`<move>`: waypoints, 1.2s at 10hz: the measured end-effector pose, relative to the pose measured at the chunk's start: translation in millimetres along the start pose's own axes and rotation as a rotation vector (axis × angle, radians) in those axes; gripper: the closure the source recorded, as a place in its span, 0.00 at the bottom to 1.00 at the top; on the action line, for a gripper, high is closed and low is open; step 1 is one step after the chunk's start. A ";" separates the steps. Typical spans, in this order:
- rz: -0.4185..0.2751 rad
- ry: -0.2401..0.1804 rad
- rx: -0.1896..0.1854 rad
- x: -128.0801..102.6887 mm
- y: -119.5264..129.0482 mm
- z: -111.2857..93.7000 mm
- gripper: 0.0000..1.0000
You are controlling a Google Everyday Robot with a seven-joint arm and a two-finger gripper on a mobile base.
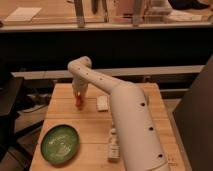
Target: Place the pepper in the ceramic cup
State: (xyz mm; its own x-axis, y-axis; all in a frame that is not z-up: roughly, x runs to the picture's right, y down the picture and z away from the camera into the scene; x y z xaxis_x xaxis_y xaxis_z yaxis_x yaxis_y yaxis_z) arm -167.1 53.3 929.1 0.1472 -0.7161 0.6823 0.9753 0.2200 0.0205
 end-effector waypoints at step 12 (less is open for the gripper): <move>-0.028 0.017 -0.009 -12.5 -17.1 -10.6 0.98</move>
State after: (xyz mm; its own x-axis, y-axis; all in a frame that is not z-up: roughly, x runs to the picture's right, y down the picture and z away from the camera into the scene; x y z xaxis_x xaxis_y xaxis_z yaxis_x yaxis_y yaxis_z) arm -183.8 51.4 912.5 0.1222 -0.7329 0.6692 0.9805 0.1937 0.0330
